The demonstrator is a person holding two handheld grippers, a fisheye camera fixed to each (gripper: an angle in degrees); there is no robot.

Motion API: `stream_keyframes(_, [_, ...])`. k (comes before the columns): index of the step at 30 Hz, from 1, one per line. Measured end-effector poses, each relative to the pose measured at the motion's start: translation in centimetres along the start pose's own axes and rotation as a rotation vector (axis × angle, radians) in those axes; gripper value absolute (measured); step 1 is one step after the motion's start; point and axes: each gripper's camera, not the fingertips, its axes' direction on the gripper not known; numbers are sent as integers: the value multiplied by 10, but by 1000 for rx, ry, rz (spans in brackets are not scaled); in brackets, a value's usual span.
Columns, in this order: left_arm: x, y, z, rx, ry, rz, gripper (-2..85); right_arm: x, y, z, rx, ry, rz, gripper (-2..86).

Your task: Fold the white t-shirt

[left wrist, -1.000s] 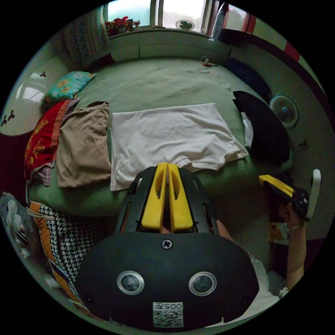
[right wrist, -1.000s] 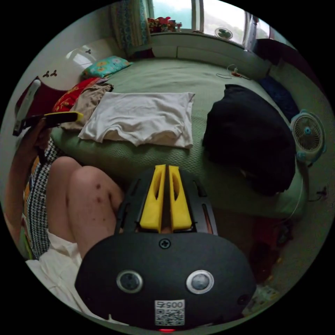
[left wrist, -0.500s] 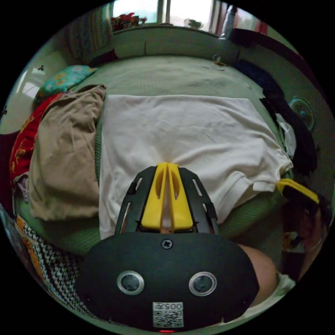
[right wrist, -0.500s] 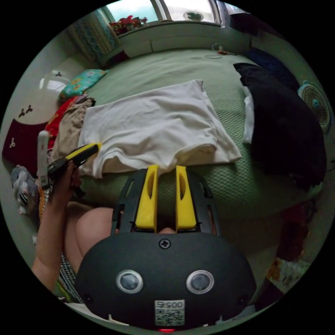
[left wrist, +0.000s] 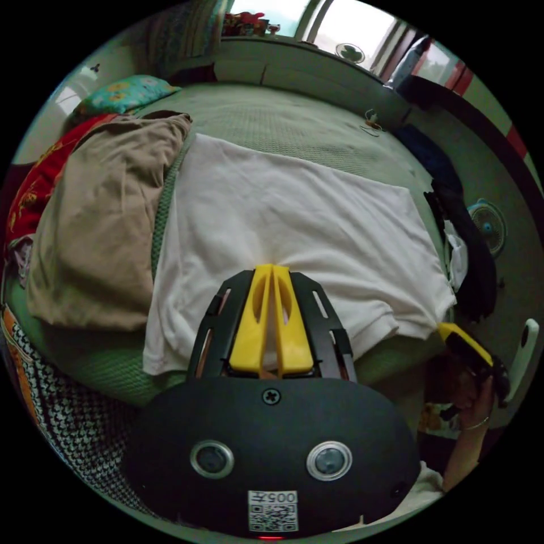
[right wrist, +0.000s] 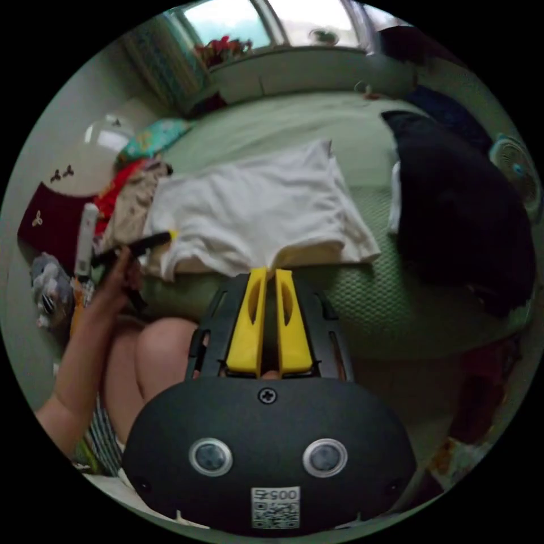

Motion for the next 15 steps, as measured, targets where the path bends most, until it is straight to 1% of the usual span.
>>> stream_keyframes(1, [5, 0, -1, -27, -3, -17, 5, 5, -5, 14, -93, 14, -10, 2])
stream_keyframes(2, [9, 0, -3, -35, -4, -24, 7, 12, -6, 20, -129, 27, 0, 1])
stream_keyframes(3, [20, 2, -8, -25, 8, -12, 15, 16, -6, 18, -107, 19, 4, 0])
stream_keyframes(5, [45, 6, -17, -1, 47, 50, 38, 31, 1, 3, -5, -6, 2, 15])
stream_keyframes(6, [66, 9, -21, 7, 76, 104, 58, 34, 3, 0, 6, -9, -3, 20])
stream_keyframes(8, [102, 12, -22, 6, 123, 180, 91, 48, 4, -5, -6, 15, -6, 31])
stream_keyframes(10, [157, 15, -14, -21, 171, 296, 128, 57, 2, -9, -14, 52, -12, 33])
stream_keyframes(13, [215, 18, 8, -57, 232, 374, 147, 73, -7, -20, -10, 129, -2, 27])
stream_keyframes(15, [241, 19, 21, -77, 248, 387, 157, 82, -12, -28, 6, 151, 7, 23])
